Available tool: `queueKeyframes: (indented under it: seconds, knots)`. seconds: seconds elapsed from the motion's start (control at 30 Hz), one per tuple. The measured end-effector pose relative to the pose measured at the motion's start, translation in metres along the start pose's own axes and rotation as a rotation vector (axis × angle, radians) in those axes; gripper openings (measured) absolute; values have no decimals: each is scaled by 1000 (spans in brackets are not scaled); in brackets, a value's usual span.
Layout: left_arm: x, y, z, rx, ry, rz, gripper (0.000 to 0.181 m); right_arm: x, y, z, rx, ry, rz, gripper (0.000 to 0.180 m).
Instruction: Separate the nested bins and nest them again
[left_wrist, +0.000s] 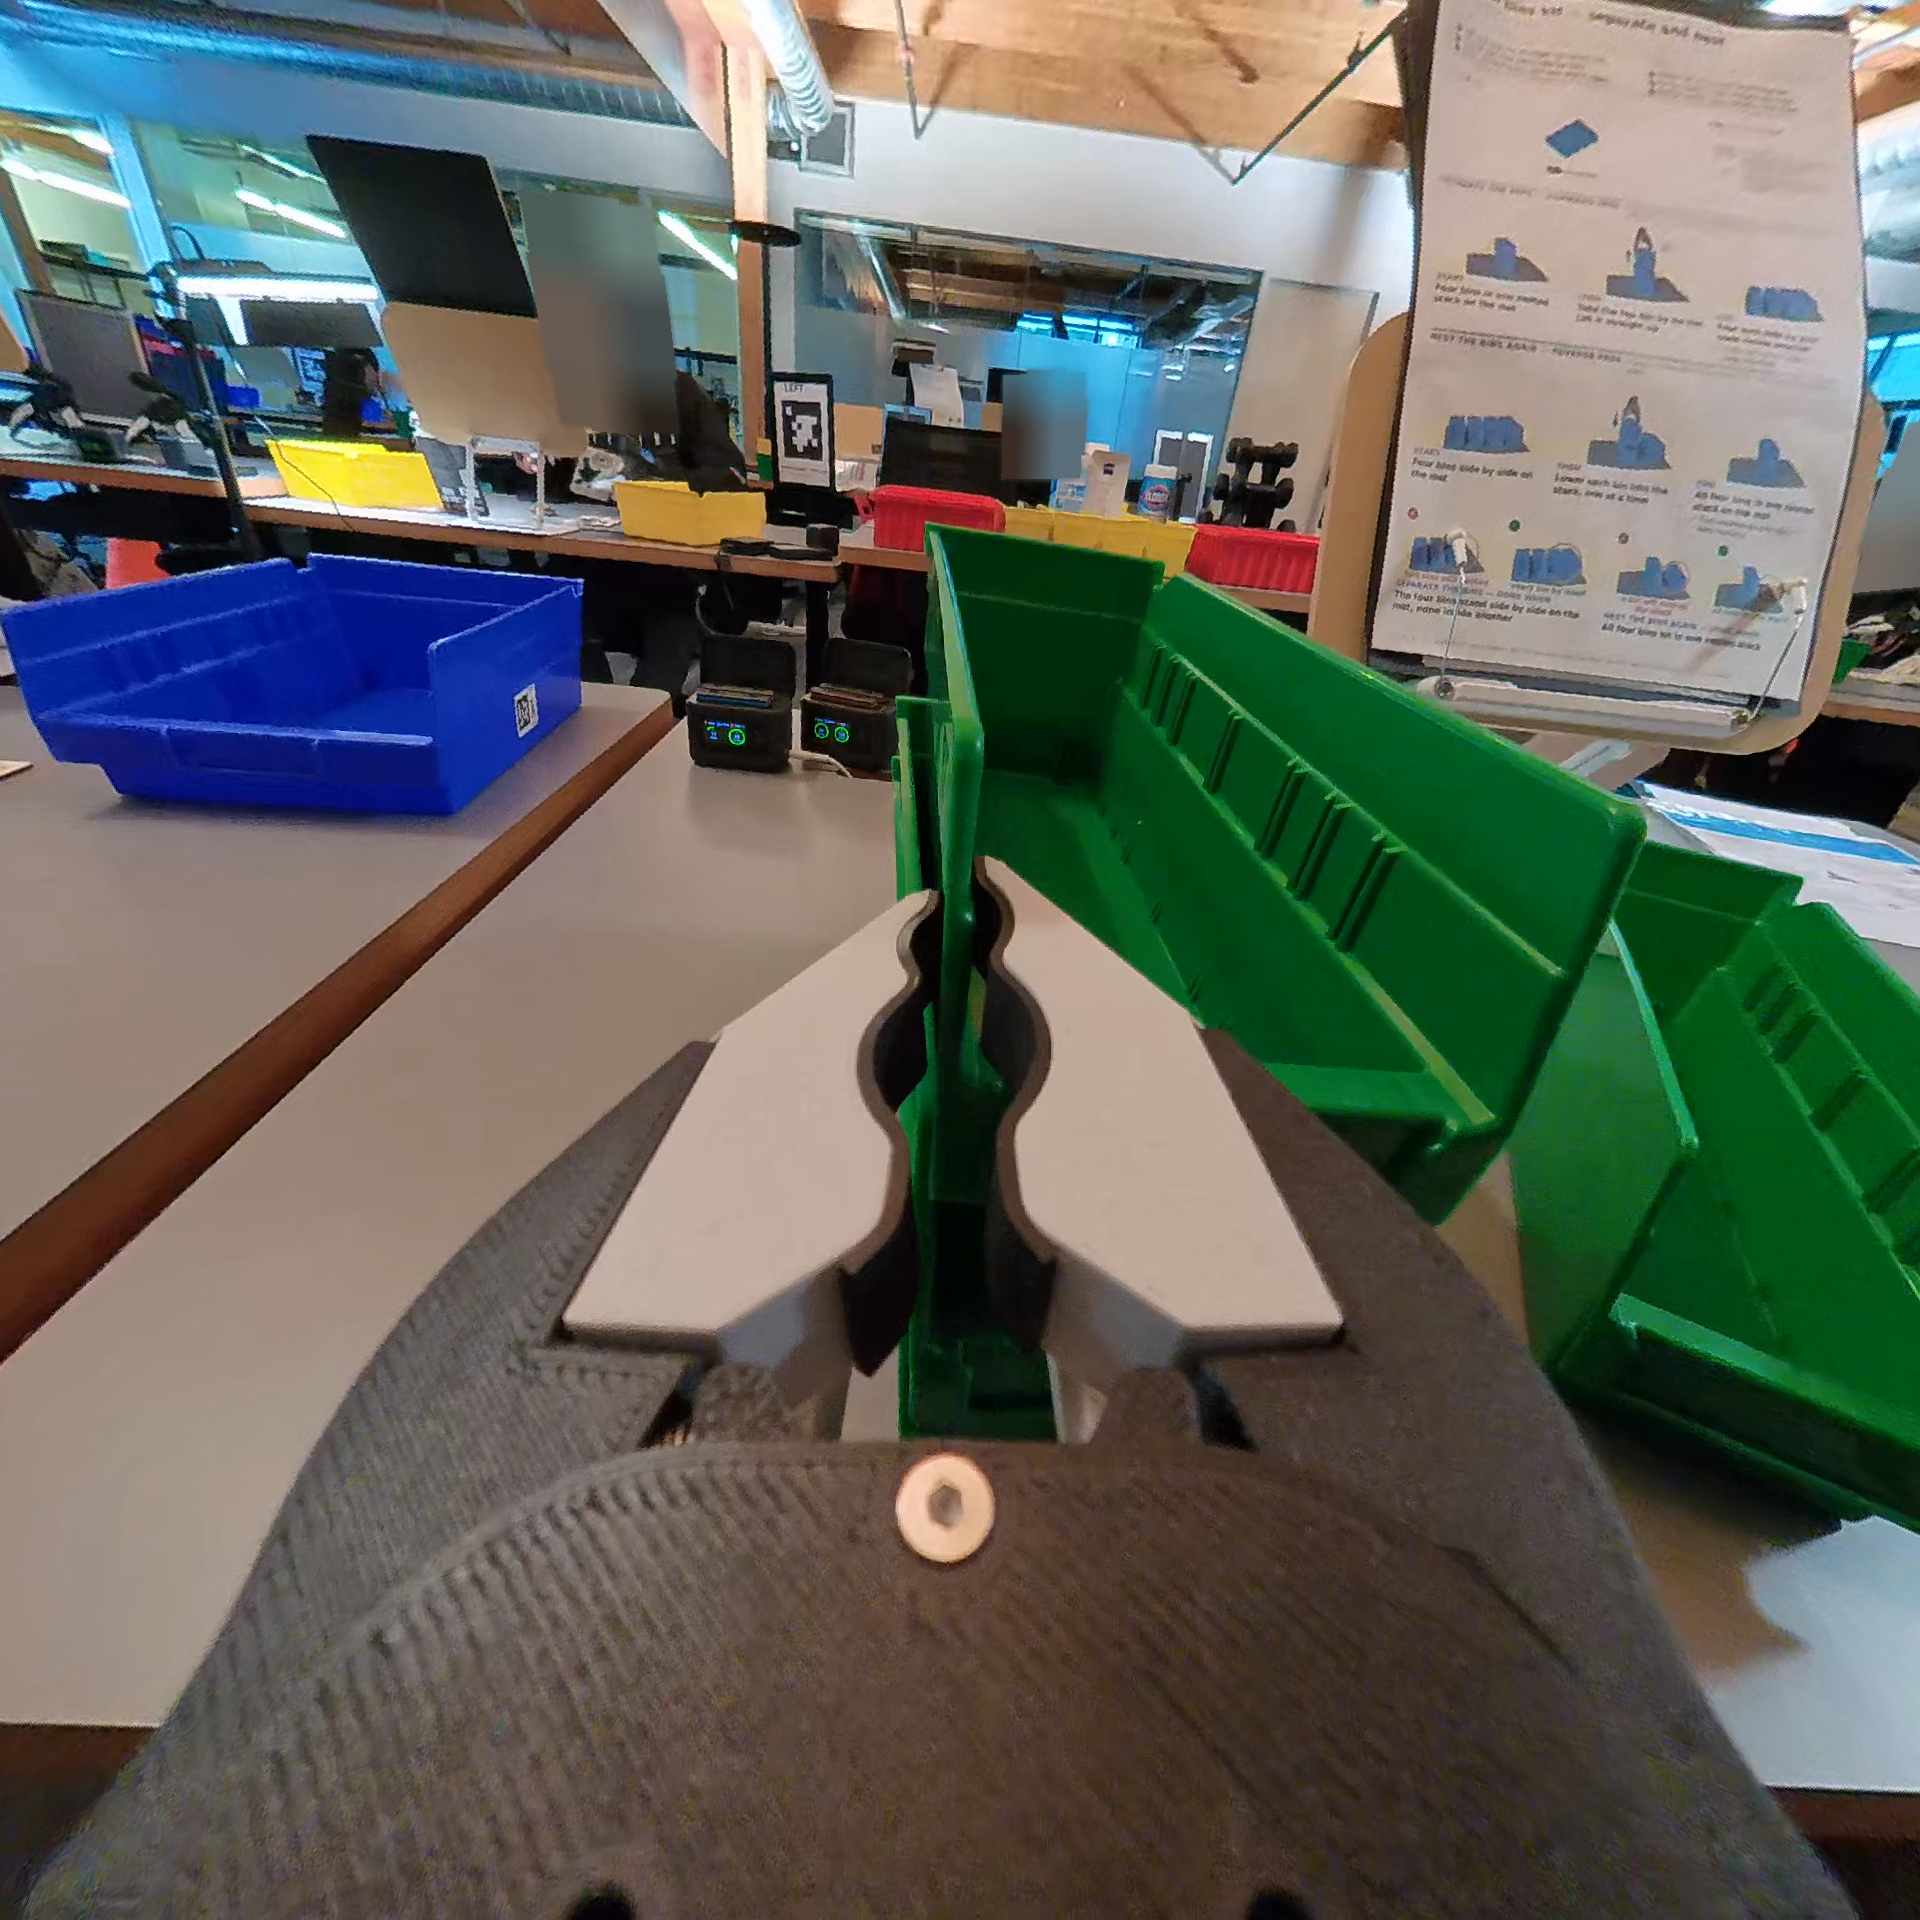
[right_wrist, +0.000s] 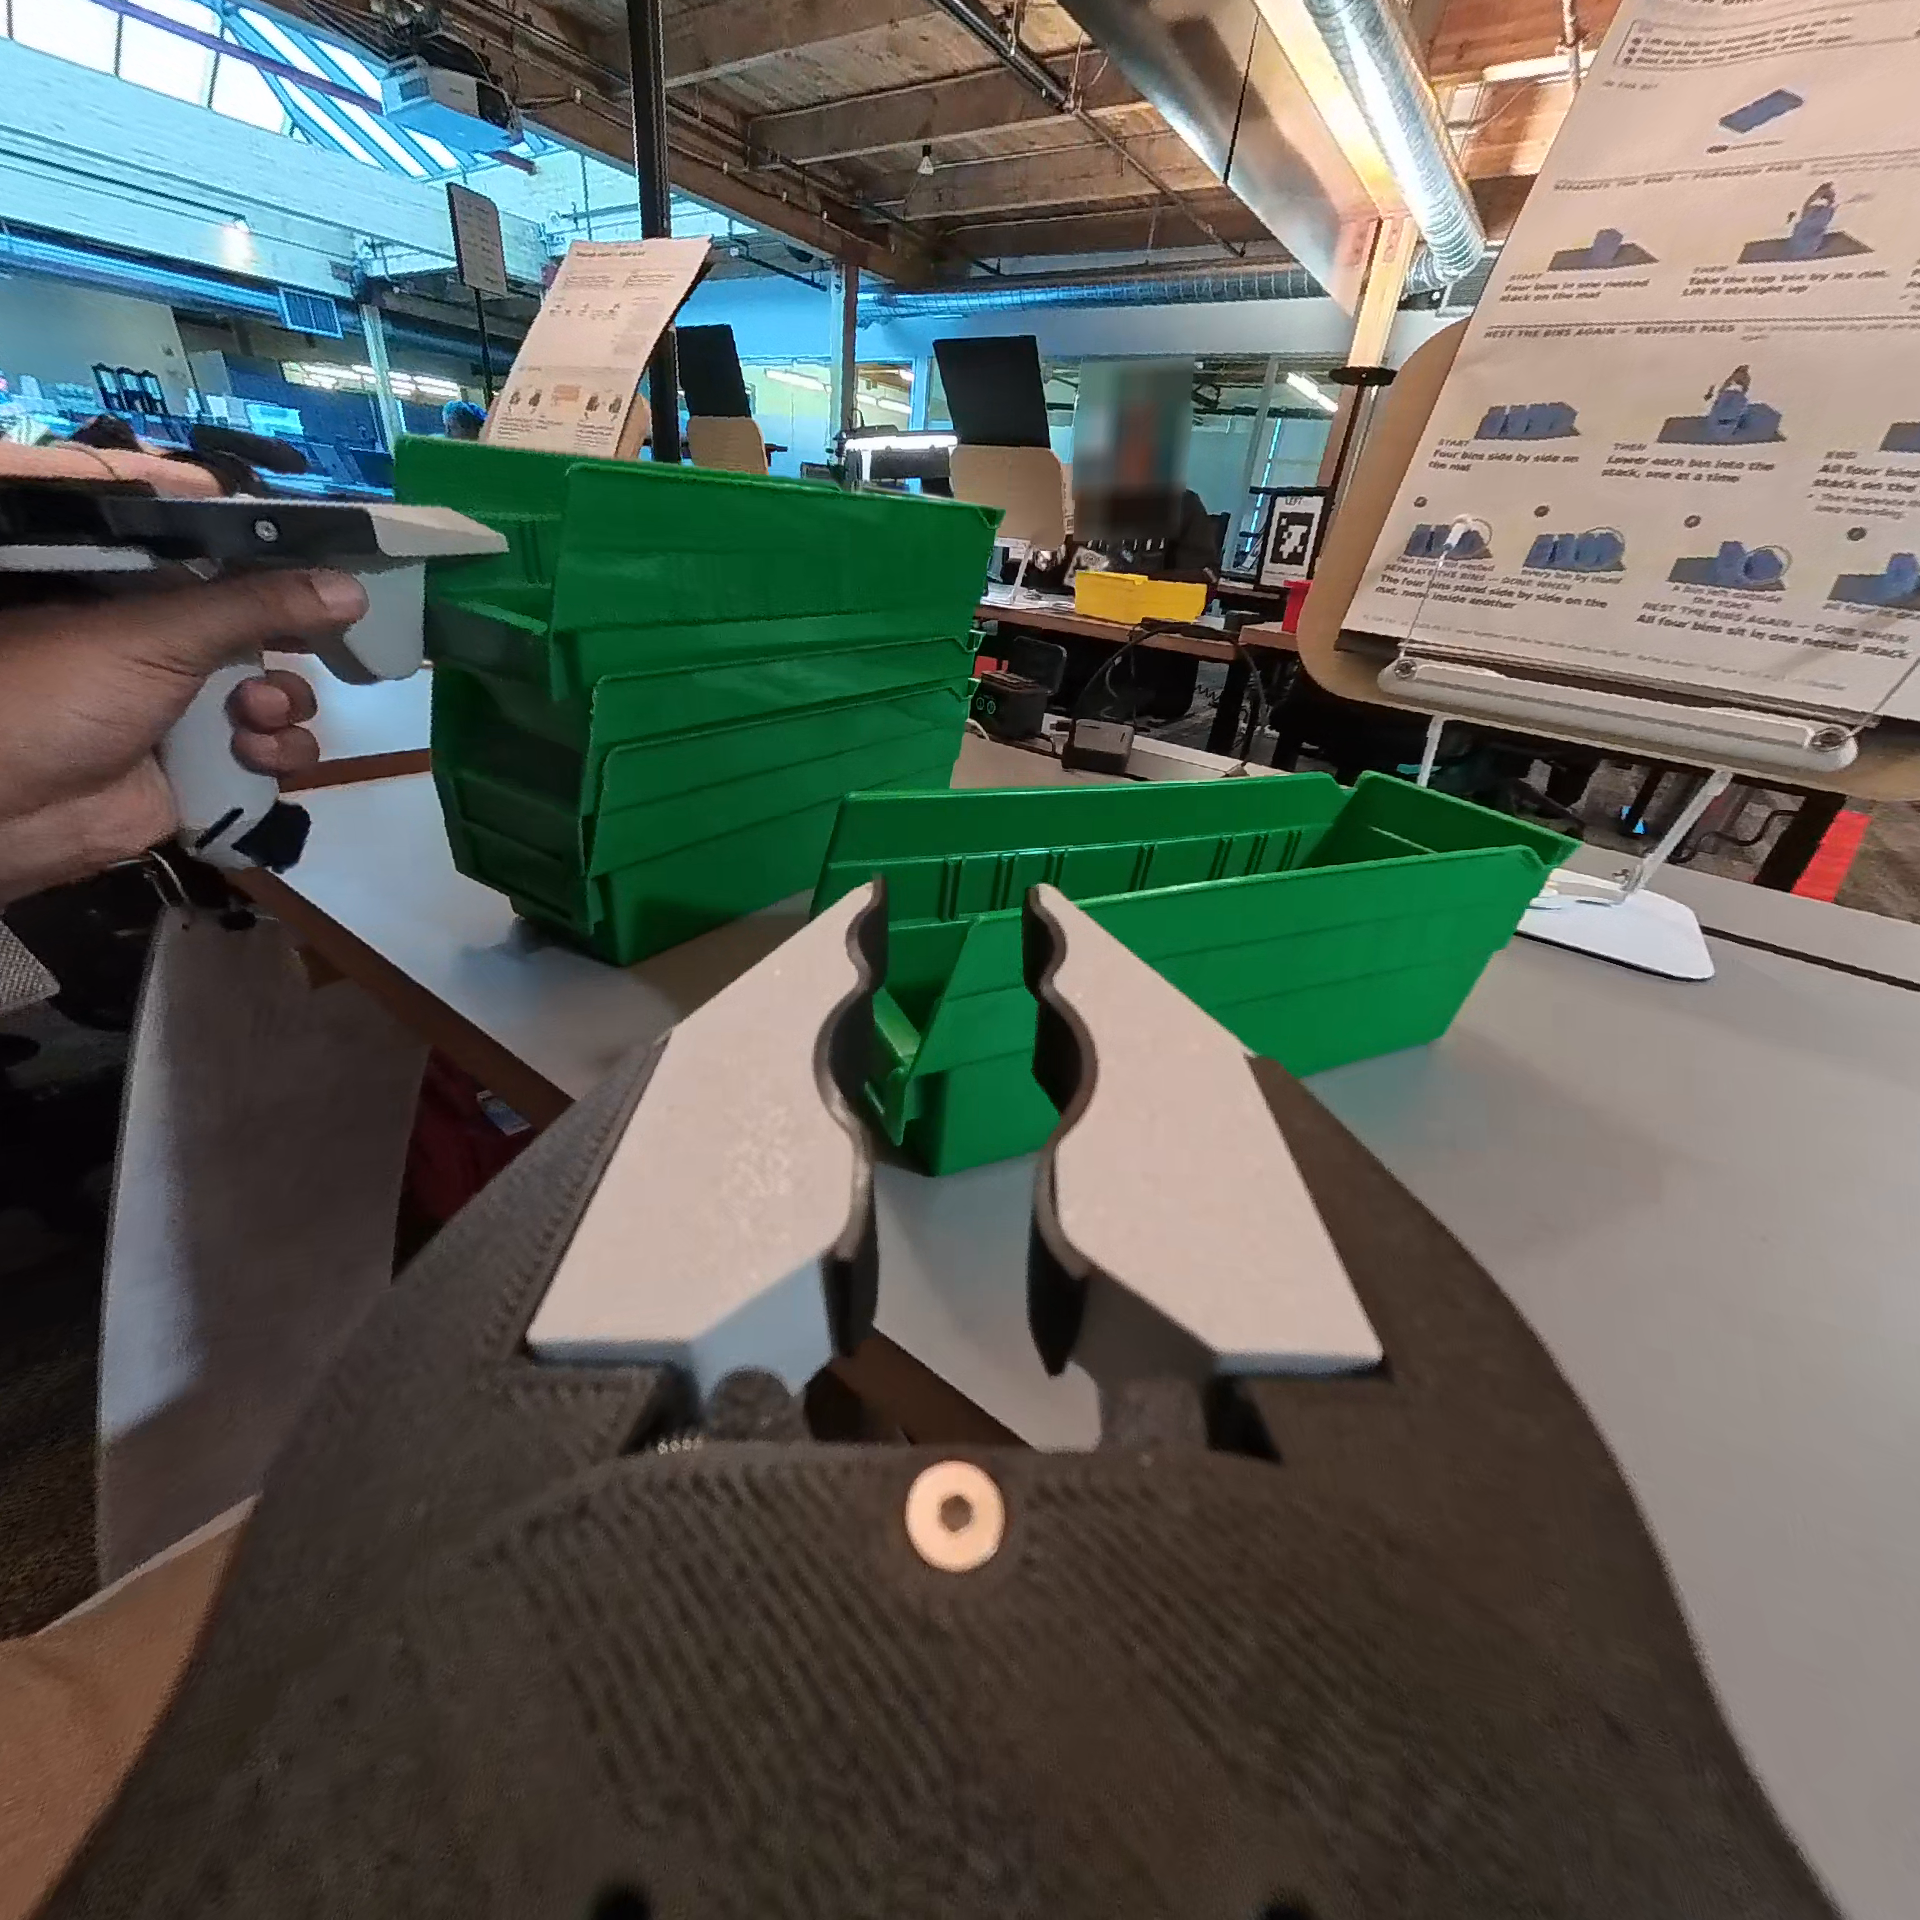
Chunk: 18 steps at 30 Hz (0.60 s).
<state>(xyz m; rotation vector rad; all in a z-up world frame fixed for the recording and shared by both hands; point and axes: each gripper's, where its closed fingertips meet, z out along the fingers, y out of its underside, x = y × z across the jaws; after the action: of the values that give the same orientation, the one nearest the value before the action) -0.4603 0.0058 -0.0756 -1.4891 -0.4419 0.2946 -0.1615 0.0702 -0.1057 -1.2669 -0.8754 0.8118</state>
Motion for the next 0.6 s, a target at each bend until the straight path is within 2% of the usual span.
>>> queueKeyframes:
  seconds: [0.6]
  knots:
    - [-1, 14, 2, 7, -12, 14, 0, -1, 3, 0, -11, -12, 9, 23]
